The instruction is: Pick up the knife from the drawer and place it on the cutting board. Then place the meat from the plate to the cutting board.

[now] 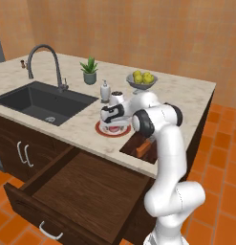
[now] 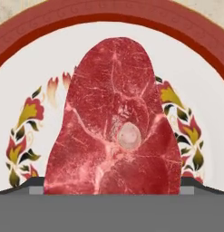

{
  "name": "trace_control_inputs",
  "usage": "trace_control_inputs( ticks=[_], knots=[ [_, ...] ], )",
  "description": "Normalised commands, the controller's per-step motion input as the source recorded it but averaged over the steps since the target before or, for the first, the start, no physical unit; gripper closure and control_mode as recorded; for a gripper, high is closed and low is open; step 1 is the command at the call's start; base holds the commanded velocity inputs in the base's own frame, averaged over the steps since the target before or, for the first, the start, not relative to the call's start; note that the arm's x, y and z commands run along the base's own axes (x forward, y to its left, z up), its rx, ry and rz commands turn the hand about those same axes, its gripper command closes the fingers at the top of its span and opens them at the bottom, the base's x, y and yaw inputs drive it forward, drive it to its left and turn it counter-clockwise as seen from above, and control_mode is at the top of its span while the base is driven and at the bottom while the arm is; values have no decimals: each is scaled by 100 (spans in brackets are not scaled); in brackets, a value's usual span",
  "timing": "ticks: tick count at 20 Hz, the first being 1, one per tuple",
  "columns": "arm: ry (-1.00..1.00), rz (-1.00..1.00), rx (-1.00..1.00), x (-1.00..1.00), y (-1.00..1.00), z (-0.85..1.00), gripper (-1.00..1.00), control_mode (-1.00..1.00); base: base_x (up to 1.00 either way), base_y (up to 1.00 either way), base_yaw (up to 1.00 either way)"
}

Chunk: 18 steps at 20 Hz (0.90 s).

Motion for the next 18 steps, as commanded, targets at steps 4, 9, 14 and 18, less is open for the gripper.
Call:
trace_control_inputs(
  ticks=[4, 9, 14, 18],
  knots=[
    [0, 2, -1, 40, 5, -7, 100, -100, 0, 0, 0],
    [-2, 1, 0, -6, 0, 2, 100, -100, 0, 0, 0],
    [-9, 0, 1, -90, -14, 23, 100, -100, 0, 0, 0],
    [0, -13, 6, -91, -72, 0, 100, -100, 0, 0, 0]
  ],
)
